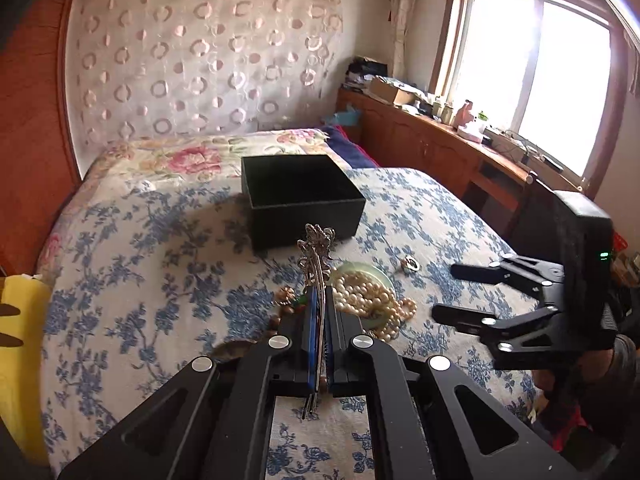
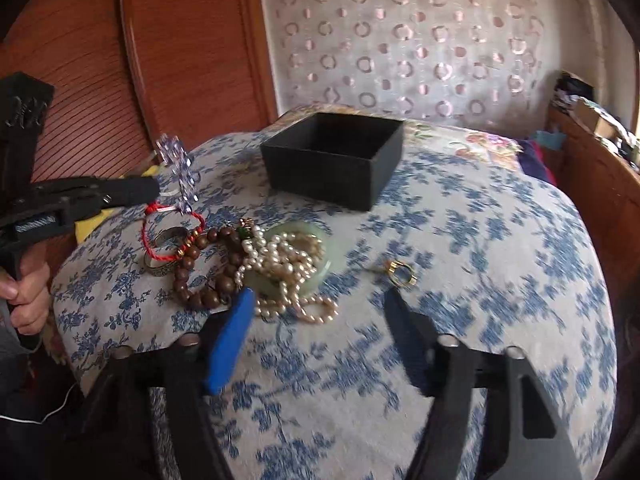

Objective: Organize jewelry
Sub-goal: 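Lift the hair comb with the left tool toward the black box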

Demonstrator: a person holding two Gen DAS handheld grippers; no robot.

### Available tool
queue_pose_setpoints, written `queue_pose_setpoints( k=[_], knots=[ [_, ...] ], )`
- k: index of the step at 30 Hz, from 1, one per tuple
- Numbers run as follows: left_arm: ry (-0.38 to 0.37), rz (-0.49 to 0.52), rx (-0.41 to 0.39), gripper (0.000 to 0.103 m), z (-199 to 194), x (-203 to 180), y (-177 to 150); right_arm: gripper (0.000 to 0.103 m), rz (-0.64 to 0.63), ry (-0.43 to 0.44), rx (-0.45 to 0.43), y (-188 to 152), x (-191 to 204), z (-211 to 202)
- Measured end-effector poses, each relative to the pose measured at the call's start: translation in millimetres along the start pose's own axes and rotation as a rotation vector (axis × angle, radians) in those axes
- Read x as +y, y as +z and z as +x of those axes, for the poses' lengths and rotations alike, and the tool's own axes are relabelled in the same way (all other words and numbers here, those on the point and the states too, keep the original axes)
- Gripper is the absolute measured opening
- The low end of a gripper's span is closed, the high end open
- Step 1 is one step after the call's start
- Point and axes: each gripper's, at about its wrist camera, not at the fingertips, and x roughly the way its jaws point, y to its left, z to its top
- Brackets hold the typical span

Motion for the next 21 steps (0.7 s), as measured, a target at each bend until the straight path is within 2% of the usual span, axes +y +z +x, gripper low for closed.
queue_pose_setpoints(
  k=[3, 7, 16, 21],
  knots=[
    [-0.010, -0.012, -0.013, 0.002, -7.0, 4.8, 3.3, 0.056, -0.009, 0.037, 0.030, 6.9, 3.5, 15.1],
    [-0.016, -0.019, -0.016, 0.002, -10.7, 8.3, 5.0, 0.056, -0.027, 0.051, 0.048, 11.1, 11.1, 26.6],
    [0.030, -0.060, 0.118, 0.002, 17.9, 39.7, -23.8, 0.056, -0.040, 0.060, 0.070, 4.2, 20.0, 31.5],
    [0.040, -0.098, 0.113, 0.004, 15.4, 54.5, -28.0, 0.056, -0.047, 0.066, 0.066, 3.6, 24.9, 29.1]
  ],
)
